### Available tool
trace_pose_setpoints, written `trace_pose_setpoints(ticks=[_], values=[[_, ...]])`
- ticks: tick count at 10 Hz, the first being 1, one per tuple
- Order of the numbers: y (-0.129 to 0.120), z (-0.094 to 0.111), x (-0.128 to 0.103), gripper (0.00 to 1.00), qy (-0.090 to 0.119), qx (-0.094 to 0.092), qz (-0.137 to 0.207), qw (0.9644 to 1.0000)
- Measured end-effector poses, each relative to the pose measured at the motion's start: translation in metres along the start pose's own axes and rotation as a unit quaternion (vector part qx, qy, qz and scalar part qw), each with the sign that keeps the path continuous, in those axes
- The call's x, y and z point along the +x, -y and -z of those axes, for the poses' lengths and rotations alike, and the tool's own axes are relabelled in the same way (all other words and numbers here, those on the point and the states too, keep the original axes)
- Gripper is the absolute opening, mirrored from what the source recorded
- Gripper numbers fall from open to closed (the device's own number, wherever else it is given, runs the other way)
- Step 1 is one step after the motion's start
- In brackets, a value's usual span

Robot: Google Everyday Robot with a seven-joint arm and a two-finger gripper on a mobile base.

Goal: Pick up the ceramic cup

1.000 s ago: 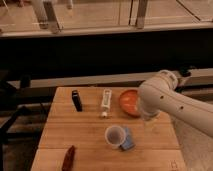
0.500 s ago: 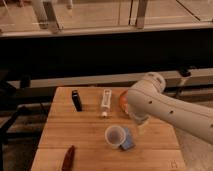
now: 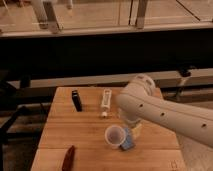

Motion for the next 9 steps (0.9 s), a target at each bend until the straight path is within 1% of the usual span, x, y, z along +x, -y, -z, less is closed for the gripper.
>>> trace_pose_setpoints(ticks=[2, 4, 9], values=[[0.007, -0.003, -0.022, 0.8, 0.004, -0.006, 0.022, 0.9997], [0.003, -0.004, -0.024, 0.8, 0.004, -0.011, 0.034, 0.9994], [0.006, -0.002, -0.033, 0.8, 0.019, -0.006, 0.065, 0.9977]])
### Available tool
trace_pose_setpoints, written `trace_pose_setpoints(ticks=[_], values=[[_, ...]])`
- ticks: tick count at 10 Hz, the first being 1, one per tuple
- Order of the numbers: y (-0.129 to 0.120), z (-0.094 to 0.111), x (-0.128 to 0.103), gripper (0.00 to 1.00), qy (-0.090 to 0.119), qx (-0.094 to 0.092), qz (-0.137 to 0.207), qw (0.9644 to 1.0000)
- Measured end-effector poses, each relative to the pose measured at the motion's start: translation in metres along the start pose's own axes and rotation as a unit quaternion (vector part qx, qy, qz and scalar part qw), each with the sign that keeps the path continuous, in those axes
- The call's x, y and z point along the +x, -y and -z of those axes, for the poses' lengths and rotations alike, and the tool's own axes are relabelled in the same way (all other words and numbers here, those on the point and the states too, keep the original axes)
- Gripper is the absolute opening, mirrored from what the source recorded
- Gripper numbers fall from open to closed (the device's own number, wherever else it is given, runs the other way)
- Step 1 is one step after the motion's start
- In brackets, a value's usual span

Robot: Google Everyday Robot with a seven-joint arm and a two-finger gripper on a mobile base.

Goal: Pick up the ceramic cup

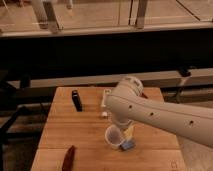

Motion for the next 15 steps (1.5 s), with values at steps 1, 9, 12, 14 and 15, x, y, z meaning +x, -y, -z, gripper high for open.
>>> trace_pose_setpoints(ticks=[1, 9, 12, 14, 15], values=[[0.0, -0.001, -0.001, 0.8, 0.002, 0.0, 0.007, 1.0], [-0.006, -0.014, -0.006, 0.8, 0.026, 0.002, 0.053, 0.9983], [-0.008, -0.023, -0.009, 0.8, 0.037, 0.005, 0.069, 0.9969], [-0.009, -0.031, -0.01, 0.8, 0.041, 0.006, 0.076, 0.9962], [-0.01, -0.035, -0.011, 0.8, 0.043, 0.007, 0.083, 0.9956]])
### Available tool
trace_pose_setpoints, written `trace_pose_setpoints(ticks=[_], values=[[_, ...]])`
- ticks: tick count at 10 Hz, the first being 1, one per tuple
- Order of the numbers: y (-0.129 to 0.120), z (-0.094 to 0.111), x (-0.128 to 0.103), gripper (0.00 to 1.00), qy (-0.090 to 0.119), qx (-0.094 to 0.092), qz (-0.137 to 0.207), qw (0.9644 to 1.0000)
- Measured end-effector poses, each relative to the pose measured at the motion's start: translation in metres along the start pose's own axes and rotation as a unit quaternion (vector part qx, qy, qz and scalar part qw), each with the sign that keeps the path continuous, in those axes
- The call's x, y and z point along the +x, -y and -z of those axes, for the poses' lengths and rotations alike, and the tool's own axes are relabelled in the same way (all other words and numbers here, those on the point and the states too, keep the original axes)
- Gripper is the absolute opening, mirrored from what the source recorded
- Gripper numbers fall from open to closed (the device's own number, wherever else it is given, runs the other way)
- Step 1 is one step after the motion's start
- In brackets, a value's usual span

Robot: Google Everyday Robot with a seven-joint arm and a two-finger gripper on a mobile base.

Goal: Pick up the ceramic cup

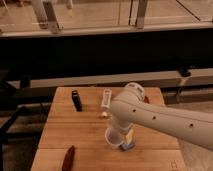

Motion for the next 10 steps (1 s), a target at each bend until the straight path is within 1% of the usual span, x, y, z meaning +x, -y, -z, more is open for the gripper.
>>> trace_pose_setpoints(ticks=[5, 7, 8, 10], values=[[-0.007, -0.022, -0.006, 0.8, 0.015, 0.002, 0.01, 0.9998], [-0.008, -0.027, -0.005, 0.8, 0.017, 0.001, 0.015, 0.9997], [-0.009, -0.035, -0.005, 0.8, 0.021, 0.0, 0.017, 0.9996], [-0.009, -0.045, -0.006, 0.8, 0.027, -0.001, 0.021, 0.9994]])
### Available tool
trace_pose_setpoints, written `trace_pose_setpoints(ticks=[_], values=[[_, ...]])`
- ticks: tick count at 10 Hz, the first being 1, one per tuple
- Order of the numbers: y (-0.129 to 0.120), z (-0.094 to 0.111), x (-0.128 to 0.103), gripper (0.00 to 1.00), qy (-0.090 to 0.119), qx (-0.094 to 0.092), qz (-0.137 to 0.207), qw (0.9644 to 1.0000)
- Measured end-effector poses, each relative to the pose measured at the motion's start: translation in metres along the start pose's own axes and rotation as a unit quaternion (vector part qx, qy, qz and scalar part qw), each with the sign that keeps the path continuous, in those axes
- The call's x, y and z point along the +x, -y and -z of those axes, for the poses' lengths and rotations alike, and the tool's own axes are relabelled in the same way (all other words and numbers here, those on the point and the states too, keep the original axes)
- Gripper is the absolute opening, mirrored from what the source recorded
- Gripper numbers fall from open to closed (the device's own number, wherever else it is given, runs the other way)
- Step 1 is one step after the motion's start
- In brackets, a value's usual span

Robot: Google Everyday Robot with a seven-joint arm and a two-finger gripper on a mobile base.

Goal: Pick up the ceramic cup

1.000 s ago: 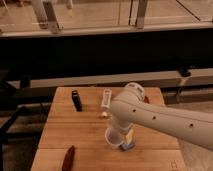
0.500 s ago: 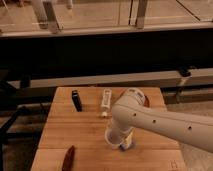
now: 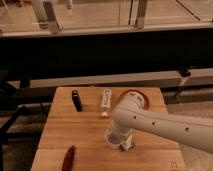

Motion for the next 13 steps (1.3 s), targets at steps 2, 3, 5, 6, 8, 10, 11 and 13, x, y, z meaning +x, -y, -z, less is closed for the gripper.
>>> trace_pose_setpoints(ticks=[2, 3, 5, 6, 8, 10, 11, 13], values=[[-0.003, -0.007, 0.003, 0.8, 0.005, 0.0, -0.004, 1.0], [-0.003, -0.009, 0.003, 0.8, 0.007, 0.0, -0.005, 1.0], [-0.003, -0.014, 0.003, 0.8, 0.01, 0.0, -0.005, 0.9999], [-0.001, -0.016, 0.002, 0.8, 0.011, 0.0, -0.003, 0.9999], [-0.002, -0.018, 0.003, 0.8, 0.013, 0.0, -0.005, 0.9999], [-0.003, -0.02, 0.005, 0.76, 0.014, 0.0, -0.006, 0.9999], [-0.003, -0.021, 0.004, 0.66, 0.014, 0.0, -0.005, 0.9999], [-0.002, -0.023, 0.004, 0.47, 0.016, -0.001, -0.004, 0.9999]])
